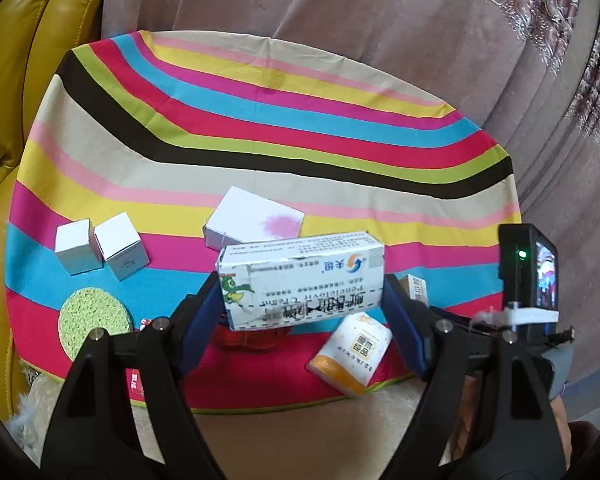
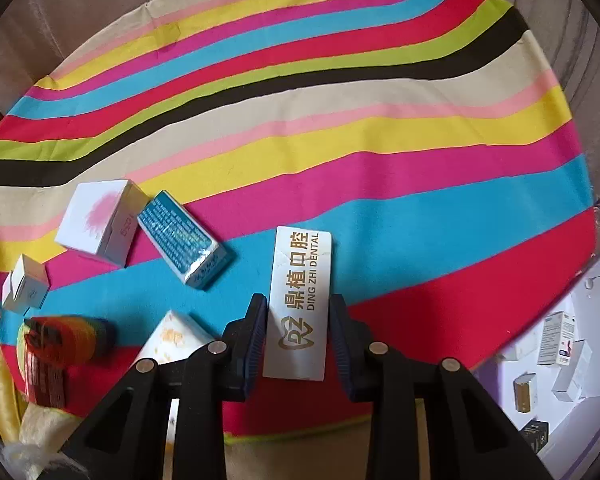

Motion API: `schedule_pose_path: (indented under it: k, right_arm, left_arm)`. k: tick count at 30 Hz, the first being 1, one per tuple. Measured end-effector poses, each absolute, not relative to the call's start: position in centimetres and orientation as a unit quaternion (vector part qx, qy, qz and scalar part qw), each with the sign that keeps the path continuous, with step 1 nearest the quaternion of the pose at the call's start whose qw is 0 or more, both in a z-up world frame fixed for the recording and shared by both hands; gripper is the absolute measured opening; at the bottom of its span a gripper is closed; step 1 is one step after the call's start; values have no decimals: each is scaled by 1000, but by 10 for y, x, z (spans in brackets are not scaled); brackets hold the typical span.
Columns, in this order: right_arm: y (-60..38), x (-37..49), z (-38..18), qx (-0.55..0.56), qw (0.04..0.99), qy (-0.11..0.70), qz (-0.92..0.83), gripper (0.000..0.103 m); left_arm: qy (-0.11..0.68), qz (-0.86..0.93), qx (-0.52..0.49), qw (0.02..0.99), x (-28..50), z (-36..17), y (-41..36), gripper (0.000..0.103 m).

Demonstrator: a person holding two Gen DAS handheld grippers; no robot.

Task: Organize objects
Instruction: 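Lift the medicine box with left while right grasps the white DING ZHI DENTAL box, then carry both boxes into the purple-rimmed box and open both grippers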

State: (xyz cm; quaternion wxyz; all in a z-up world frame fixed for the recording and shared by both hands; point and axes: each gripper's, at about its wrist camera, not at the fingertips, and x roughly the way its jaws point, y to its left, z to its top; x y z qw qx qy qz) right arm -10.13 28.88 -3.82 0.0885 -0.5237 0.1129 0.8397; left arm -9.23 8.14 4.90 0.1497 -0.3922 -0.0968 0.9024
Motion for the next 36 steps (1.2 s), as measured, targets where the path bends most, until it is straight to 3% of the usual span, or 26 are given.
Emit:
schedule_pose_path:
  k: [12,36]
  right_arm:
    - [304,-49,-10,-485,91,109,863,33]
    - [431,68,10,-458,208,129,855,33]
  left_arm:
    - [-82,895,-406,167,-70,52,102,80]
    - [40,835,-435,335,-12,60,273,80]
